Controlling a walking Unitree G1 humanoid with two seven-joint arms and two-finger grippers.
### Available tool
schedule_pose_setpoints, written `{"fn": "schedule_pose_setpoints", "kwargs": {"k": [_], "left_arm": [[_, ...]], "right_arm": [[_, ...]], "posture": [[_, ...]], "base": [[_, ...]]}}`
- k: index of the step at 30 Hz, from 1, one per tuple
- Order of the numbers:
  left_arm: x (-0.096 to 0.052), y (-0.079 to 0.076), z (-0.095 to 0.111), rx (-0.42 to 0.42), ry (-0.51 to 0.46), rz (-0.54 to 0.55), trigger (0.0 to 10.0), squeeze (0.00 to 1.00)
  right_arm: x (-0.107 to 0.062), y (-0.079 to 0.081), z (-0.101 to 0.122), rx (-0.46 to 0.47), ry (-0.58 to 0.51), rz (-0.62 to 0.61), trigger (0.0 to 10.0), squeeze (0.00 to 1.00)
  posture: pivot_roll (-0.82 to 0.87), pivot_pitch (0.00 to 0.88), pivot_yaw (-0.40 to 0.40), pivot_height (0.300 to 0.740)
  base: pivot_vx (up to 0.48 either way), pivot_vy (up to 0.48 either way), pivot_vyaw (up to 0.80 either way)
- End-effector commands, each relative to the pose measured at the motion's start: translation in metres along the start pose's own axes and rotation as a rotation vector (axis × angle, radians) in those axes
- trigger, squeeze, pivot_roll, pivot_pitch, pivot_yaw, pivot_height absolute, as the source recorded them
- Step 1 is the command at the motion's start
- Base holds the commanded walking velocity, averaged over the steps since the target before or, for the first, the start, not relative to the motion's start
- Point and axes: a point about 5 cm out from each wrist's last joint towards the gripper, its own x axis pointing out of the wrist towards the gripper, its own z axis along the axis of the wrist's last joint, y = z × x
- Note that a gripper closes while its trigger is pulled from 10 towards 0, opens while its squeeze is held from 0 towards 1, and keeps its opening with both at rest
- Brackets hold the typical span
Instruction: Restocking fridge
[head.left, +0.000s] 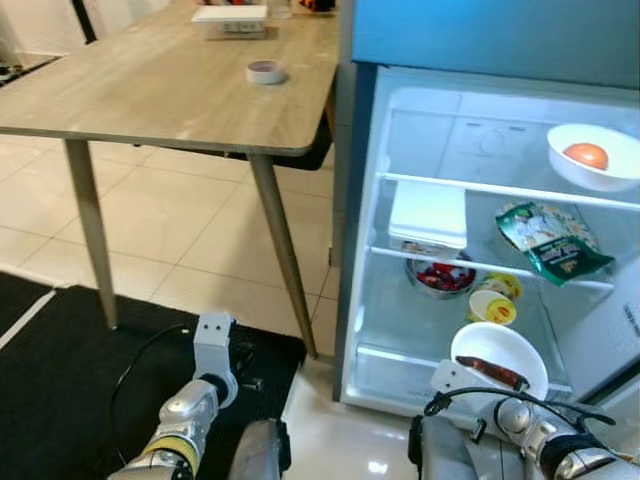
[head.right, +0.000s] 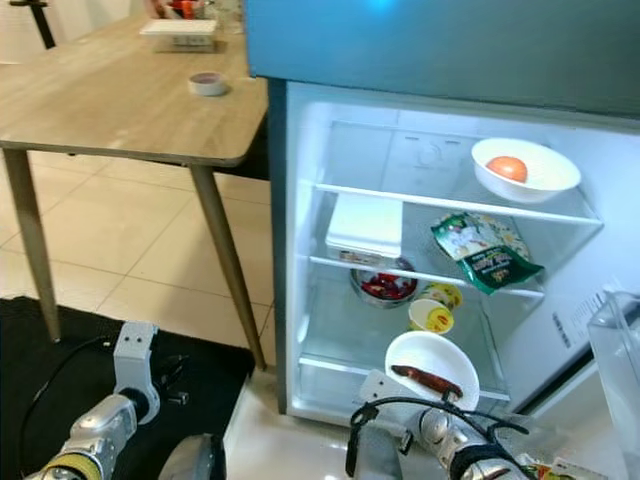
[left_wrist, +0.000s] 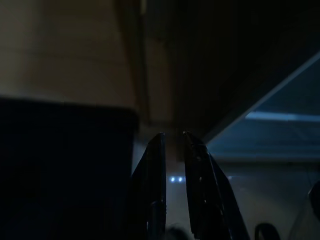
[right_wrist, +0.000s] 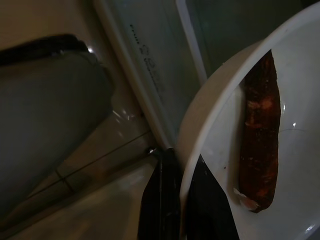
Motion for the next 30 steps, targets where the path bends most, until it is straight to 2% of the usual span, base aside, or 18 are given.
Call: {"fn": "schedule_pose_setpoints", "kwargs": {"k": [1,6,10,13,17,18,21,22,26,30], "left_arm": [[0.005,-0.008,0.006,0.019,-0.026,-0.040,10.0,0.00],[0.012,-0.017,0.016,0.055,-0.059,-0.103,10.0,0.00],[0.013,-0.019,0.018,0.060,-0.067,-0.114,10.0,0.00],[0.017,-0.026,0.025,0.075,-0.096,-0.158,10.0,0.00],[0.019,-0.030,0.027,0.081,-0.107,-0.188,10.0,0.00],[0.020,-0.035,0.028,0.085,-0.115,-0.226,10.0,0.00],[0.020,-0.040,0.028,0.094,-0.120,-0.265,10.0,0.00],[0.020,-0.045,0.028,0.102,-0.120,-0.308,10.0,0.00],[0.020,-0.049,0.027,0.116,-0.117,-0.350,10.0,0.00],[0.020,-0.055,0.025,0.130,-0.111,-0.395,10.0,0.00]], "right_arm": [[0.000,-0.005,0.006,-0.029,-0.026,0.011,10.0,0.00],[-0.002,-0.012,0.010,-0.096,-0.044,0.059,10.0,0.00],[-0.003,-0.014,0.011,-0.111,-0.046,0.067,10.0,0.00],[-0.009,-0.032,0.012,-0.146,-0.060,0.079,10.0,0.00],[-0.012,-0.042,0.012,-0.171,-0.065,0.085,10.0,0.00],[-0.017,-0.047,0.011,-0.183,-0.084,0.156,10.0,0.00],[-0.021,-0.052,0.012,-0.187,-0.107,0.203,10.0,0.00],[-0.026,-0.055,0.012,-0.204,-0.126,0.252,10.0,0.00],[-0.033,-0.056,0.009,-0.218,-0.138,0.329,10.0,0.00],[-0.049,-0.056,0.006,-0.234,-0.164,0.426,10.0,0.00]], "posture": [[-0.01,0.000,-0.031,0.536],[-0.01,0.000,-0.026,0.511],[-0.02,0.000,-0.028,0.506],[-0.02,0.000,-0.028,0.491],[-0.02,0.000,-0.031,0.481],[-0.02,0.000,-0.031,0.481],[-0.02,0.000,-0.032,0.481],[-0.02,0.001,-0.031,0.481],[-0.02,0.003,-0.031,0.481],[-0.03,0.004,-0.030,0.481]], "base": [[0.000,0.000,0.00],[0.000,0.000,0.00],[0.000,0.000,0.00],[0.000,0.000,0.00],[0.000,0.000,0.00],[0.000,0.000,0.00],[0.000,0.000,0.00],[0.000,0.000,0.00],[0.000,0.000,0.00],[0.000,0.000,0.00]]}}
